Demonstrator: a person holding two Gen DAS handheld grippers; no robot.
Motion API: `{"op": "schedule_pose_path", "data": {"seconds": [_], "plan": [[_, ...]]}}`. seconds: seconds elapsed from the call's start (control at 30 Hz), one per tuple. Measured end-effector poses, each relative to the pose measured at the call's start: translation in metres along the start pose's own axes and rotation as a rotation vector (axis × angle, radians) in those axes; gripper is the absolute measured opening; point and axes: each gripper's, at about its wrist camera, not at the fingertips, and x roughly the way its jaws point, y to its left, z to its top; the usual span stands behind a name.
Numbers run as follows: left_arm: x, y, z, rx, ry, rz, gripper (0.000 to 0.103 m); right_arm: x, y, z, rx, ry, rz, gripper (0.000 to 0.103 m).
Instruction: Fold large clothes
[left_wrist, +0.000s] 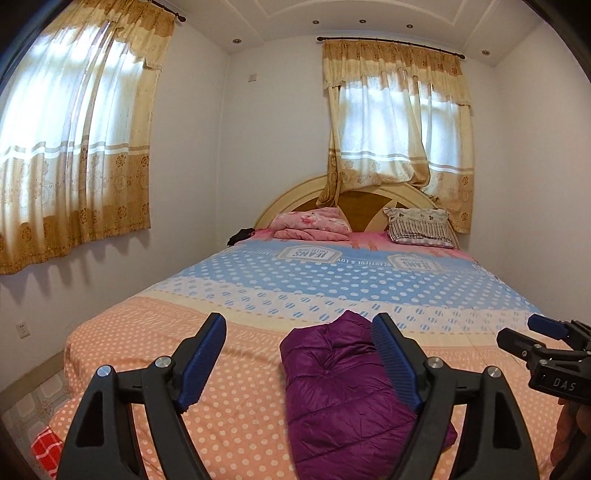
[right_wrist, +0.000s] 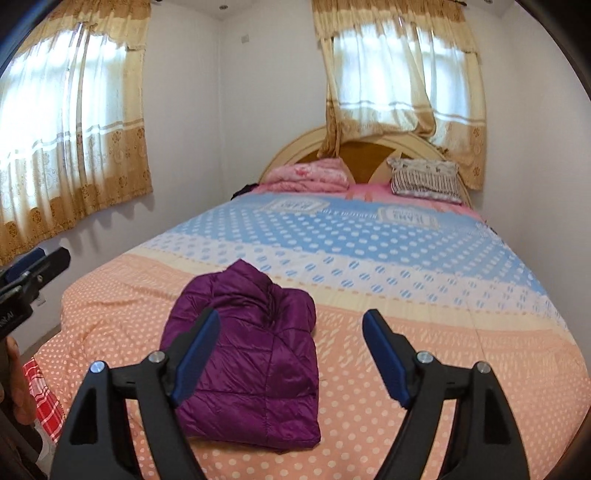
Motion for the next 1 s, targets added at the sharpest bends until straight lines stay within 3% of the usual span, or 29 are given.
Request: {"op": "schedule_pose_path", "data": {"seconds": [1.0], "plan": [[0.0051,0.0015,-0.0084,-0.001,0.011,0.009,0.082,-0.0093,0.0106,-0.0029,-0.007,-0.025,0.018,0.084]]}}
